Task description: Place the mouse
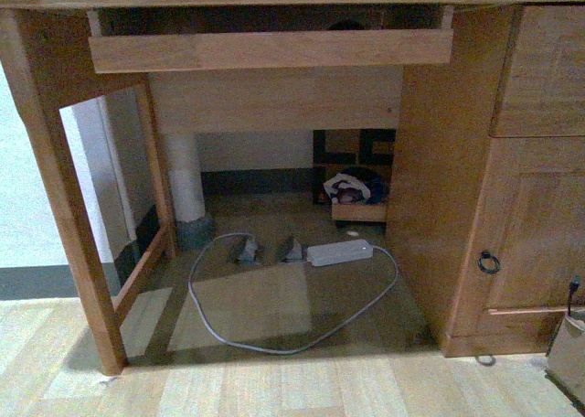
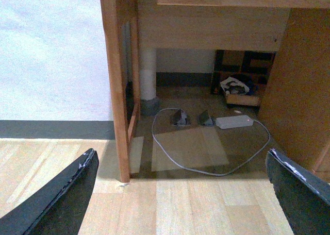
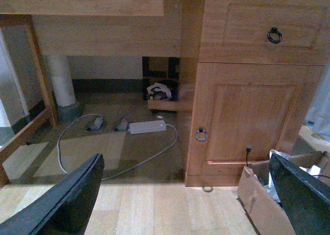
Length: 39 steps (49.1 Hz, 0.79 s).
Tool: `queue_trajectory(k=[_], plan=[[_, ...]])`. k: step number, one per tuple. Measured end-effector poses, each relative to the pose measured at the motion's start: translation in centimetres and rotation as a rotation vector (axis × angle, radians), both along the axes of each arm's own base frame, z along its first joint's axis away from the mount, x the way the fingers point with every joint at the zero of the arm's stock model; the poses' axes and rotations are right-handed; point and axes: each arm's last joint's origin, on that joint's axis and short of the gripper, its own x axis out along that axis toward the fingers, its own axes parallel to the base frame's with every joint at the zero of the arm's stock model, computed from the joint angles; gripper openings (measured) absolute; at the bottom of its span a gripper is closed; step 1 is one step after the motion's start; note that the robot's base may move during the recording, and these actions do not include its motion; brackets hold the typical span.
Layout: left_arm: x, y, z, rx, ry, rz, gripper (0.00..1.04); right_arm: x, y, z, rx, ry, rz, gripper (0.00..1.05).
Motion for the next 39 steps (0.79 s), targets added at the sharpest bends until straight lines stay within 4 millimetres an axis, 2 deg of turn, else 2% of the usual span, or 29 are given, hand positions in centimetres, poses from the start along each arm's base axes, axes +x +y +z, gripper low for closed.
queue_trajectory(k=[39], plan=[[0.00,0.00,-0.01,0.000,0.001,0.000,0.98,0.00,0.00,-0.01,0.000,0.000,0.000,0.98]])
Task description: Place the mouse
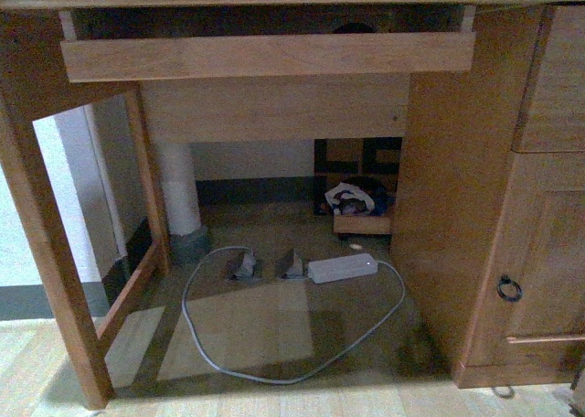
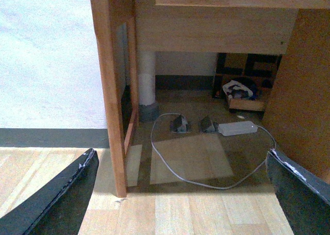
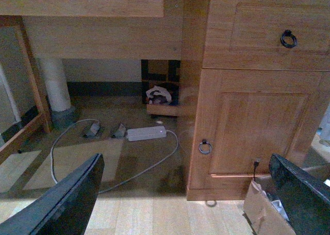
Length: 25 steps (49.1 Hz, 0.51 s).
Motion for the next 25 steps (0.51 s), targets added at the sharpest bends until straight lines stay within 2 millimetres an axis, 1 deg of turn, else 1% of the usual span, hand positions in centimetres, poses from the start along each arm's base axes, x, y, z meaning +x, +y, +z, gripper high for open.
queue_trajectory(k=[25], plan=[[0.00,0.00,-0.01,0.000,0.001,0.000,0.98,0.00,0.00,0.01,0.000,0.000,0.000,0.98]])
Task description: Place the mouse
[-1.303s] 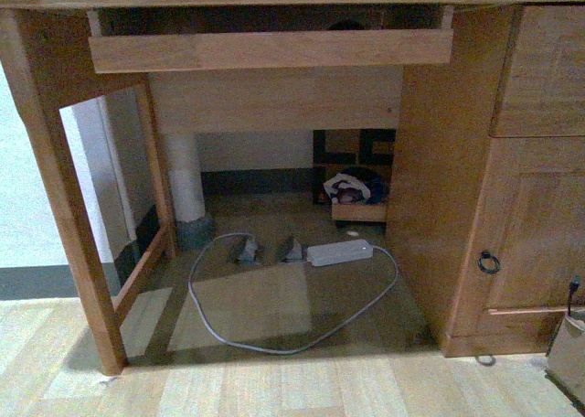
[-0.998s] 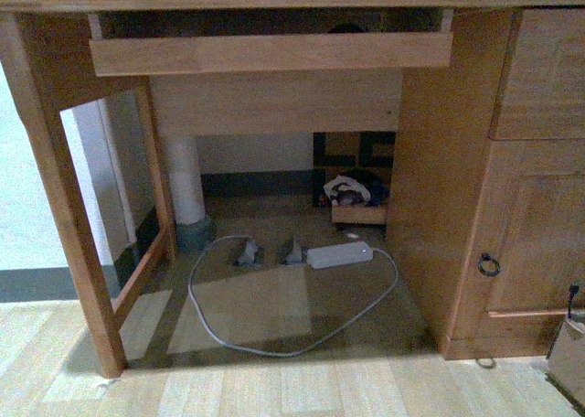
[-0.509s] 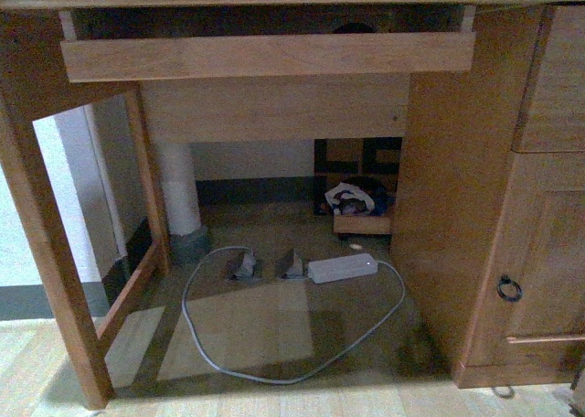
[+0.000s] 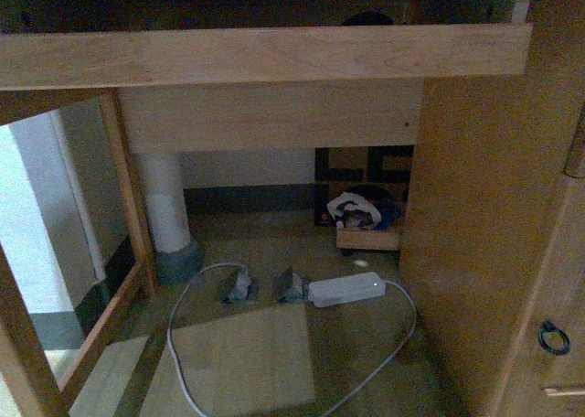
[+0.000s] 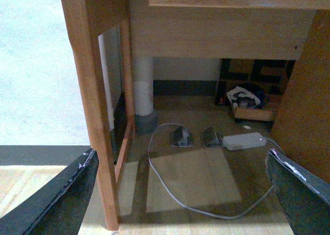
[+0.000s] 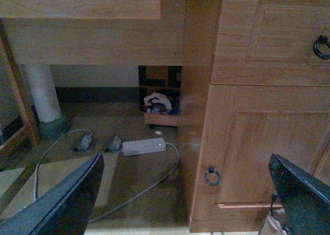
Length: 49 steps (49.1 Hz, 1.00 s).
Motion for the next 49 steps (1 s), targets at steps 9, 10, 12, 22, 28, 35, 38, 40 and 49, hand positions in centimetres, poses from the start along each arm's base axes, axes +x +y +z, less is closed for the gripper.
queue_trajectory(k=[9,10,12,22,28,35,38,40,49], plan=[[0.00,0.00,0.00,0.000,0.000,0.001,0.98,0.00,0.00,0.00,0.000,0.000,0.000,0.98],[0.00,0.00,0.00,0.000,0.000,0.000,0.98,0.00,0.00,-0.02,0.000,0.001,0.000,0.98],[0.00,0.00,0.01,0.000,-0.001,0.000,0.98,0.00,0.00,0.00,0.000,0.000,0.000,0.98],[0.00,0.00,-0.01,0.000,0.001,0.000,0.98,0.00,0.00,-0.01,0.000,0.001,0.000,0.98],[0.00,0.00,0.00,0.000,0.000,0.001,0.98,0.00,0.00,-0.01,0.000,0.001,0.000,0.98],[0.00,0.01,-0.01,0.001,0.000,0.002,0.98,0.00,0.00,0.00,0.000,0.000,-0.001,0.98],[0.00,-0.01,0.01,0.001,-0.002,-0.002,0.98,0.00,0.00,-0.01,0.001,0.000,0.000,0.98],[0.00,0.00,-0.01,0.000,0.000,0.000,0.98,0.00,0.00,0.01,0.001,-0.001,0.000,0.98],[0.00,0.00,0.00,-0.002,-0.001,0.002,0.98,0.00,0.00,-0.01,0.000,0.001,0.000,0.98]])
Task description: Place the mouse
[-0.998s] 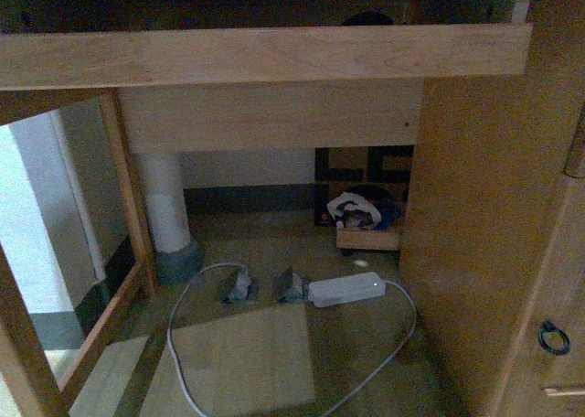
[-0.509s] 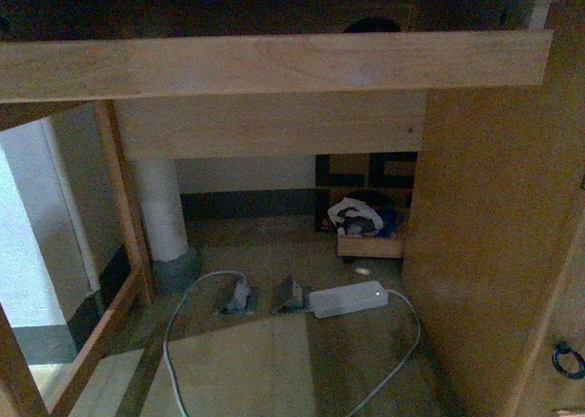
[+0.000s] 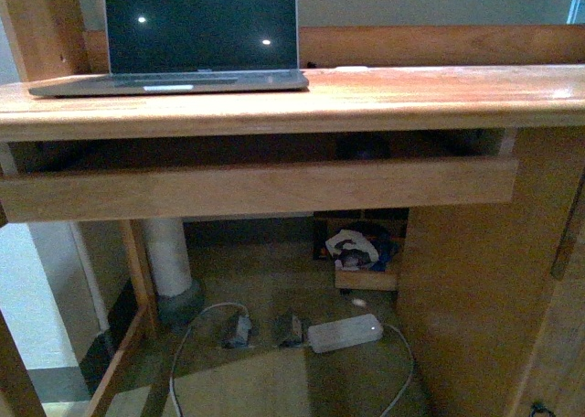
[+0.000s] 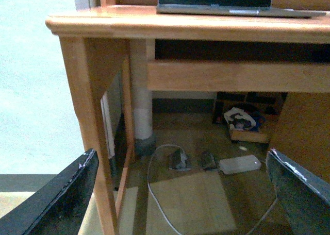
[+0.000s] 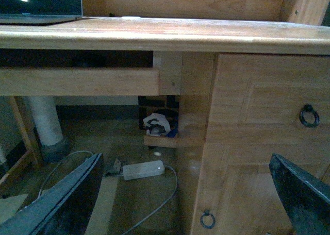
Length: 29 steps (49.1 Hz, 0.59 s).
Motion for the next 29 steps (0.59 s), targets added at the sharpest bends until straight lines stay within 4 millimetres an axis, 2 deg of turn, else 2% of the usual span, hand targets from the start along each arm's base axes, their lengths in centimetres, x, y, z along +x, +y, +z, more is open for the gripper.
queue_trajectory(k=[29], plan=[[0.00,0.00,0.01,0.002,-0.001,-0.001,0.98,0.00,0.00,0.01,0.000,-0.001,0.001,0.98]])
